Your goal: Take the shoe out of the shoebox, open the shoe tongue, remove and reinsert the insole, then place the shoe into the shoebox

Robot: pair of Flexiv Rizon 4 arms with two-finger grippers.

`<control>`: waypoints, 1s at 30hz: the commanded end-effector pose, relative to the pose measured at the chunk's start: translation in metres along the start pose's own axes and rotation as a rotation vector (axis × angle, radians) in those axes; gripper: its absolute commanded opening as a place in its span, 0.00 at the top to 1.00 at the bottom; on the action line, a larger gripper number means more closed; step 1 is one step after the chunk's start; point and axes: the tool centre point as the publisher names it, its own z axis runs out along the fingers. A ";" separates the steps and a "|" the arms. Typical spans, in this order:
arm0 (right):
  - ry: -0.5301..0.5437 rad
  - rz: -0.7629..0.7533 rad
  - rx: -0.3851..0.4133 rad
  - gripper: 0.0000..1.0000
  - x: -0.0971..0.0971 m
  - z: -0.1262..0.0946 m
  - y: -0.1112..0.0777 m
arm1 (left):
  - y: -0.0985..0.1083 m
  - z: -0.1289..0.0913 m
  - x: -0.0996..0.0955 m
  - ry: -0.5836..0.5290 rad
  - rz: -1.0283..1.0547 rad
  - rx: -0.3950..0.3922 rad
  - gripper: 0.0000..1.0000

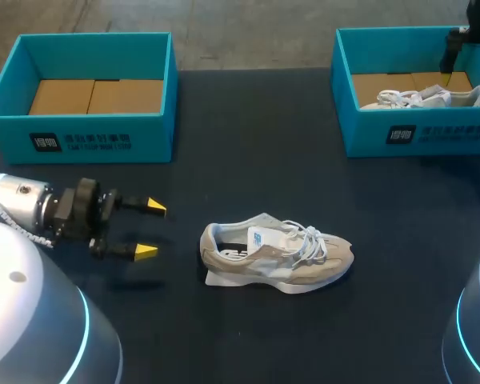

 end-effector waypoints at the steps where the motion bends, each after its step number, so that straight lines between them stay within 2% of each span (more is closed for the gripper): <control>1: -0.001 0.002 -0.003 0.00 0.000 0.000 -0.002 | -0.001 0.001 0.001 -0.003 0.000 -0.003 0.00; 13: -0.001 0.002 -0.003 0.00 0.000 0.000 -0.002 | -0.001 0.001 0.001 -0.003 0.000 -0.003 0.00; 19: -0.001 0.002 -0.003 0.00 0.000 0.000 -0.002 | 0.017 -0.005 0.002 -0.019 0.059 -0.045 0.00; 28: -0.001 0.002 -0.003 0.00 0.000 0.000 -0.002 | 0.044 -0.011 -0.001 -0.036 0.039 -0.031 0.00; 30: -0.001 0.002 -0.003 0.00 0.000 0.000 -0.002 | 0.050 -0.011 -0.001 -0.046 0.020 -0.003 0.00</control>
